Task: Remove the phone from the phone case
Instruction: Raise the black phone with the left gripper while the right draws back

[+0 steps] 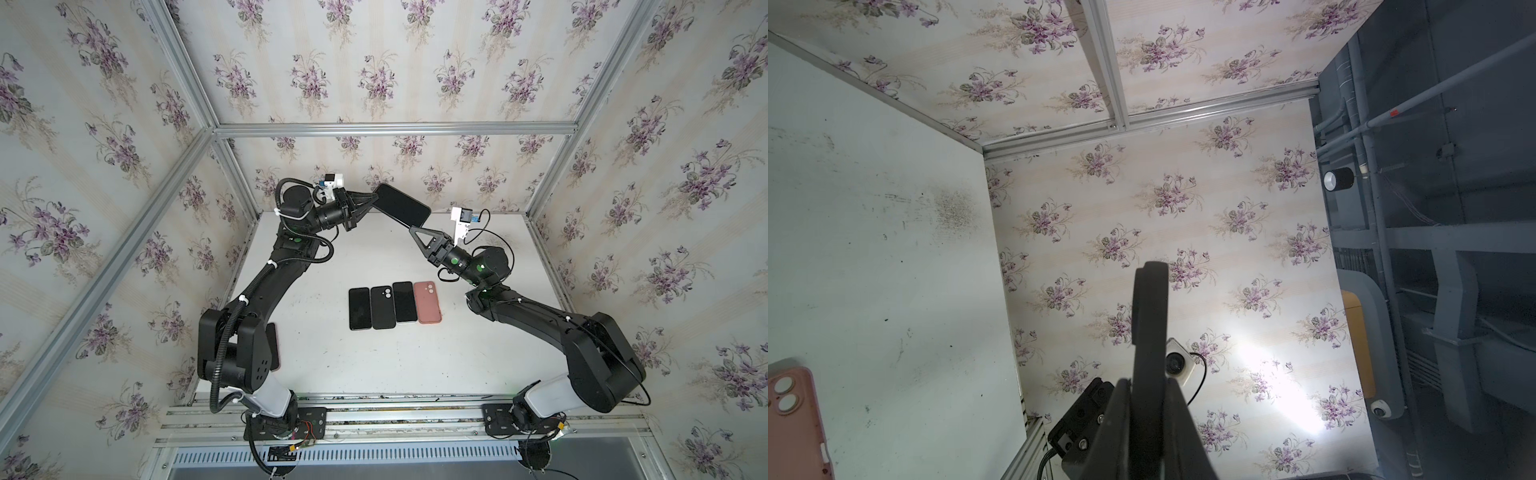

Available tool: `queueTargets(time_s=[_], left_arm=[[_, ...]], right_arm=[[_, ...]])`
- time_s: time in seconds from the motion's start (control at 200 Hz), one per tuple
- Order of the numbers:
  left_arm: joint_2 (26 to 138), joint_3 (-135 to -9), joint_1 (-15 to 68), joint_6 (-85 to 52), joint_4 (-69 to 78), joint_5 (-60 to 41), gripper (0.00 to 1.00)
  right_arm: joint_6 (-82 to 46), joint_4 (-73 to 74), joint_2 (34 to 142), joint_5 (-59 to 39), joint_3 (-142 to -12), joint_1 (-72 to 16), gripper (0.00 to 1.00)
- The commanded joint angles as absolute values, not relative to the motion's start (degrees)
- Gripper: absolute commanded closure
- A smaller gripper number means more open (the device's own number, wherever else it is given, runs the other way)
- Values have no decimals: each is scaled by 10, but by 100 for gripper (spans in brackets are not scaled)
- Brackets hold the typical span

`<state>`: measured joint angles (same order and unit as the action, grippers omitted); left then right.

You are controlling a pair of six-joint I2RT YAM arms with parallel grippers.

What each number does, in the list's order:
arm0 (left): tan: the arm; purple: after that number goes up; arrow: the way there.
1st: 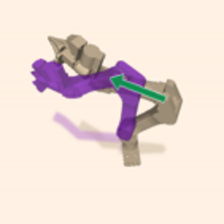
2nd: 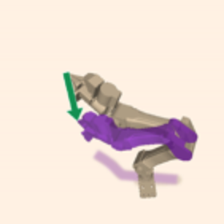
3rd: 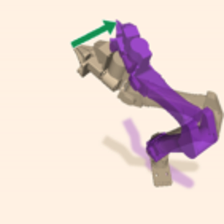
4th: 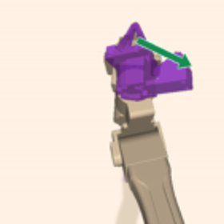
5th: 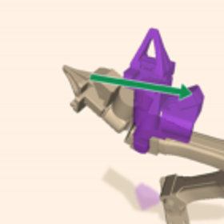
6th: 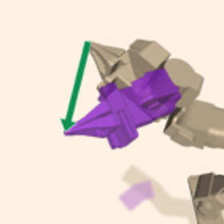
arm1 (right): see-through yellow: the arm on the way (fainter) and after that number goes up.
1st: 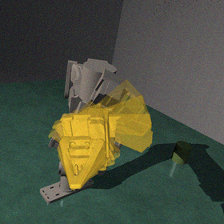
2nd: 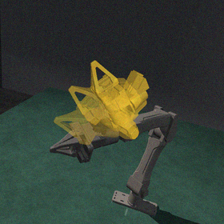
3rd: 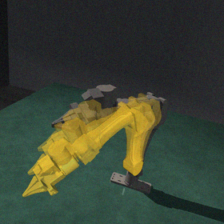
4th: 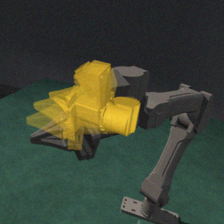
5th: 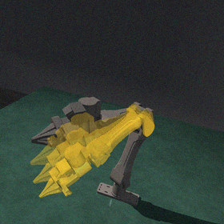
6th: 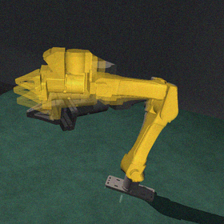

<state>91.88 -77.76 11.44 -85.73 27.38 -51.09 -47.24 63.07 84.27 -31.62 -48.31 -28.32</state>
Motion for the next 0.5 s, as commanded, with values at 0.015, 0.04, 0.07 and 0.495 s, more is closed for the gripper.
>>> queueTargets(time_s=[0.015, 0.04, 0.07, 0.495], left_arm=[[901, -769, 122, -919, 273, -518, 100], [900, -764, 123, -921, 273, -518, 100], [898, -760, 125, -922, 274, -519, 100], [899, -772, 127, -940, 296, -529, 100]], right_arm=[[-238, 480, 822, -347, -498, -284, 83], [-214, 460, 818, -342, -500, -283, 83], [-184, 443, 815, -332, -504, -281, 83], [-25, 327, 776, -214, -521, -246, 68]])
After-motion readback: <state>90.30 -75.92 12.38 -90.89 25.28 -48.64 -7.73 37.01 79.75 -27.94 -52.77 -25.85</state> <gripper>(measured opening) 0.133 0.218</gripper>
